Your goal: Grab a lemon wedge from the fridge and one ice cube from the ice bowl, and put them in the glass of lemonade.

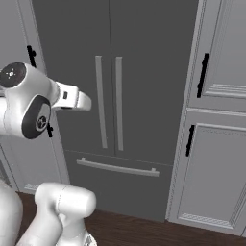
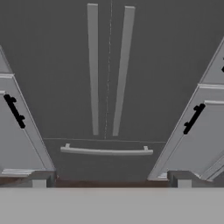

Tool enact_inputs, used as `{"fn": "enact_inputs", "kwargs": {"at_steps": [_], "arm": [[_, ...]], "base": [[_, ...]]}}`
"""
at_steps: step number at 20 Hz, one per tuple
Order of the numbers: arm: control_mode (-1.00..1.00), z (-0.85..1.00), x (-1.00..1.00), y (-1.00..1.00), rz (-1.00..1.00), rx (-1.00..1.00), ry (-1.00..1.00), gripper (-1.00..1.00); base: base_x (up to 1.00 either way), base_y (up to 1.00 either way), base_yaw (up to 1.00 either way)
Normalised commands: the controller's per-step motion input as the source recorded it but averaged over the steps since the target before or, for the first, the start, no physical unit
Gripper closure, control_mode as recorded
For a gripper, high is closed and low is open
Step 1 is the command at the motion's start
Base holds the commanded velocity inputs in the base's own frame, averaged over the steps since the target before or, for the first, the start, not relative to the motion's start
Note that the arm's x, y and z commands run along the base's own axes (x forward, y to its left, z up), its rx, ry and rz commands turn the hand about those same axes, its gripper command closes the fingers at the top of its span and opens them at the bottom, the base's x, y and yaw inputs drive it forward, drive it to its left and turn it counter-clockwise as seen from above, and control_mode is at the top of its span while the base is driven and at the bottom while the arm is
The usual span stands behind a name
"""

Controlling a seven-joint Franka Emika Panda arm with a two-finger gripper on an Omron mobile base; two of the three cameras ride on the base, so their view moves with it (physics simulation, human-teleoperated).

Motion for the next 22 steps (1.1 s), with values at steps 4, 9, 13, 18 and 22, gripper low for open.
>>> {"fn": "enact_inputs", "kwargs": {"at_steps": [4, 9, 13, 18, 22], "arm": [[-1.0, 0.32, 0.97, -0.23, 0.0, 0.01, -0.01, -1.0], [-1.0, -0.87, 1.0, -0.26, 0.0, 0.06, -0.01, -1.0], [-1.0, -1.0, 1.0, -0.1, 0.0, 0.07, -0.03, -1.0], [-1.0, -0.43, 0.91, -0.11, 0.0, 0.03, -0.02, -1.0], [-1.0, 0.45, 0.75, -0.16, -0.02, 0.0, 0.07, -1.0]], "base": [[0.0, 0.0, 0.0], [0.0, 0.0, 0.0], [0.0, 0.0, 0.0], [0.0, 0.0, 0.0], [0.0, 0.0, 0.0]]}}
